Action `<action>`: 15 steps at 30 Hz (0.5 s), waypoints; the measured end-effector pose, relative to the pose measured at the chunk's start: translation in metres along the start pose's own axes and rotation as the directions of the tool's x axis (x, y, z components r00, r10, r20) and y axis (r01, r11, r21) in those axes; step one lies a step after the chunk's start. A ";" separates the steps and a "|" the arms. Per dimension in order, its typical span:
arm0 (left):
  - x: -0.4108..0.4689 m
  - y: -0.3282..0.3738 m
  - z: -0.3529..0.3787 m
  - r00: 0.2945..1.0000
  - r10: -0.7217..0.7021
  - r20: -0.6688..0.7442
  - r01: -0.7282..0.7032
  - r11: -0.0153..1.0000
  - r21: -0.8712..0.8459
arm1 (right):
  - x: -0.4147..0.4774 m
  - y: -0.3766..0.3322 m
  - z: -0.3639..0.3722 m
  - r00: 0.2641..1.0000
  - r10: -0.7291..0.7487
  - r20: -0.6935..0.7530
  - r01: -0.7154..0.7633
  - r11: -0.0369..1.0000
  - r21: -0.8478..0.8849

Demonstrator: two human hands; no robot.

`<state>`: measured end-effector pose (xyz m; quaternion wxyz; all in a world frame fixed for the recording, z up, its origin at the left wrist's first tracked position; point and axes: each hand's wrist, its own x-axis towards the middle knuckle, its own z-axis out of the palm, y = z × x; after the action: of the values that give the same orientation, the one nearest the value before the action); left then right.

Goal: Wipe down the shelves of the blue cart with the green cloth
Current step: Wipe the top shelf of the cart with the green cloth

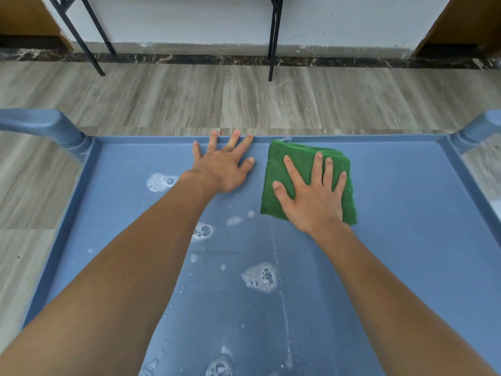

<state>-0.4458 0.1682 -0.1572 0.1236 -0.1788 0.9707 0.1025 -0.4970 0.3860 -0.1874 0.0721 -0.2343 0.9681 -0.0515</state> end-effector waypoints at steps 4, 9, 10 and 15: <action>-0.001 0.002 0.000 0.999 -0.040 0.003 0.040 0.999 -0.006 | -0.046 0.001 0.007 1.000 -0.030 0.000 0.030 1.000 -0.005; -0.002 0.010 -0.009 0.995 -0.088 0.041 0.091 0.993 -0.078 | -0.117 0.005 0.012 0.995 -0.098 -0.029 0.098 0.995 -0.029; -0.005 0.012 -0.009 0.993 -0.099 0.057 0.103 0.992 -0.078 | -0.137 0.006 0.013 0.993 -0.111 -0.027 0.110 0.993 -0.030; -0.011 0.016 -0.010 0.991 -0.107 0.077 0.110 0.993 -0.040 | -0.229 0.017 0.020 0.985 -0.170 -0.032 0.170 0.985 -0.003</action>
<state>-0.4442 0.1834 -0.1420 0.1613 -0.2301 0.9517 0.1238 -0.3001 0.5049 -0.1829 0.0516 -0.3154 0.9456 -0.0609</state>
